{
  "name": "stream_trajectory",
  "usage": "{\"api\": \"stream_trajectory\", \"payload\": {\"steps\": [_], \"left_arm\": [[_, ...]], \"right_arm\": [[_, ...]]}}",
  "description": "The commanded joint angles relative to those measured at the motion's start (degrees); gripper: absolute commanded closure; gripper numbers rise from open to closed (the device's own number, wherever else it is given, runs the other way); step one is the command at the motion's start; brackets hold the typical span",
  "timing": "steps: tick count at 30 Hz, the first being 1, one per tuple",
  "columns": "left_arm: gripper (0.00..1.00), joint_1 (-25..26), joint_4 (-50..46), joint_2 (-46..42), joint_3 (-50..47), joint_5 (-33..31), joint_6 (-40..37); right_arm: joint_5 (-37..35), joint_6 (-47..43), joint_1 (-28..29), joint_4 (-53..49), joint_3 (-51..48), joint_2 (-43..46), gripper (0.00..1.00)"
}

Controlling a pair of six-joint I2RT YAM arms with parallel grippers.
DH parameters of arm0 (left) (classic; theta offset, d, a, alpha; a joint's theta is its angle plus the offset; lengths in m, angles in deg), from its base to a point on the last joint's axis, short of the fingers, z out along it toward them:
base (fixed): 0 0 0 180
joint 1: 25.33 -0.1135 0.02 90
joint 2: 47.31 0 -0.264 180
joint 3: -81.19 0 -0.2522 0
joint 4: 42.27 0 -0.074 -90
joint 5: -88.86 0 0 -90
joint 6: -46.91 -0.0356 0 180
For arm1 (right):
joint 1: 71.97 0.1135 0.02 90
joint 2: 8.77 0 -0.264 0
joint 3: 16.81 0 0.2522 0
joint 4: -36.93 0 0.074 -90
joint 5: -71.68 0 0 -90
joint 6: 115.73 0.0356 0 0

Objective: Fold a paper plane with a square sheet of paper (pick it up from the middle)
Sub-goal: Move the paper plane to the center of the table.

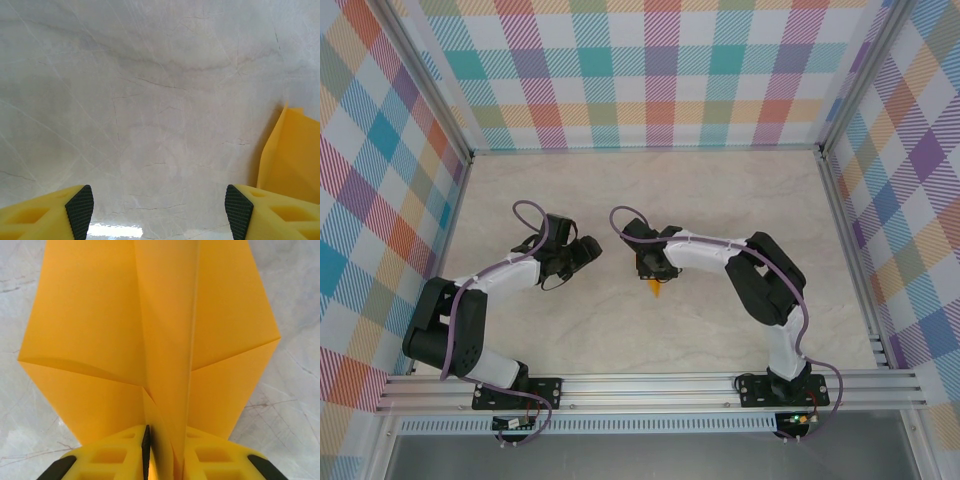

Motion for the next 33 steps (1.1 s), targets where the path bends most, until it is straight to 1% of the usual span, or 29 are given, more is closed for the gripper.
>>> {"api": "stream_trajectory", "payload": {"steps": [1, 8, 12, 16, 19, 24, 28, 33], "left_arm": [[0.27, -0.86, -1.54, 0.83, 1.64, -0.28, -1.19], [0.27, -0.85, -2.57, 1.1, 2.33, -0.75, -1.41], [0.18, -0.83, -3.28, 0.78, 2.52, -1.19, -1.98], [0.06, -0.88, -4.42, -0.02, 2.7, -2.68, -2.13], [0.02, -1.11, -5.34, -0.78, 2.82, -3.6, -2.29], [0.0, -1.71, -6.99, -2.2, 2.87, -4.79, -2.67], [0.0, -2.24, -7.86, -3.04, 2.74, -5.55, -3.11], [0.0, -2.94, -10.05, -4.61, 1.93, -6.01, -3.45]], "right_arm": [[-2.74, -0.05, 0.9, 0.51, -0.33, 1.02, 0.8], [-5.45, -0.19, 1.7, -2.23, 2.42, -1.66, 0.83], [-5.45, 0.09, 1.68, -2.49, 2.49, -2.89, 0.85], [-4.98, -0.23, 1.71, -2.81, 3.35, -3.94, 0.85], [-4.49, -0.37, 1.7, -3.28, 3.99, -4.69, 0.85], [-5.4, -0.72, 1.68, -4.96, 5.86, -2.89, 0.87], [-7.79, -1.36, 1.28, -5.96, 8.15, -0.6, 0.91], [-7.98, -3.24, -1.04, -5.15, 11.91, -2.46, 0.94]]}}
